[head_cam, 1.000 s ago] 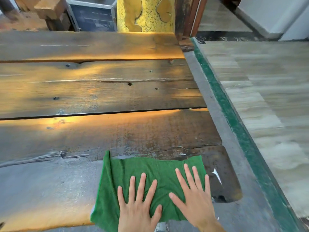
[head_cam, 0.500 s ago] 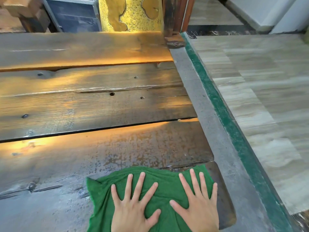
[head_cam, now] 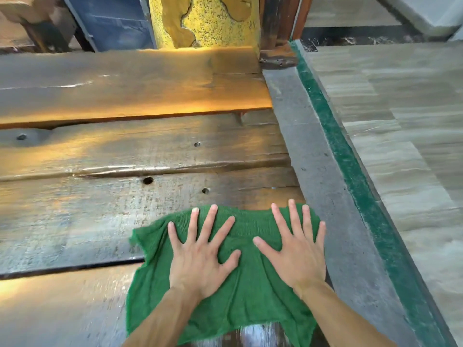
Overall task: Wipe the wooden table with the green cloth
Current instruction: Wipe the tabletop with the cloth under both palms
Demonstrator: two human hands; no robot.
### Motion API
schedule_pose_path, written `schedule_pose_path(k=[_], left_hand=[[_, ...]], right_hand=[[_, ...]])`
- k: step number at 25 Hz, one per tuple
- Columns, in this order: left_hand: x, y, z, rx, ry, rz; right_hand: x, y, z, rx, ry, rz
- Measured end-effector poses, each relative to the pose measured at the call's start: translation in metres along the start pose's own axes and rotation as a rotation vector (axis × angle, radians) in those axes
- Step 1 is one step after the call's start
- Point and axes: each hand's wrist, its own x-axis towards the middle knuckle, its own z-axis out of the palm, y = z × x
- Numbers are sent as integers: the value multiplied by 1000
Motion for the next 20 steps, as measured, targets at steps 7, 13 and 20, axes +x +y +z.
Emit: schedule_pose_path(k=[7, 13, 20], left_hand=[[134, -19, -36, 0, 3, -63], [277, -48, -62, 16, 31, -75], [439, -87, -86, 51, 78, -85]], right_hand=[[144, -7, -25, 30, -14, -49], [287, -23, -45, 11, 84, -60], [472, -46, -70, 25, 176, -48]])
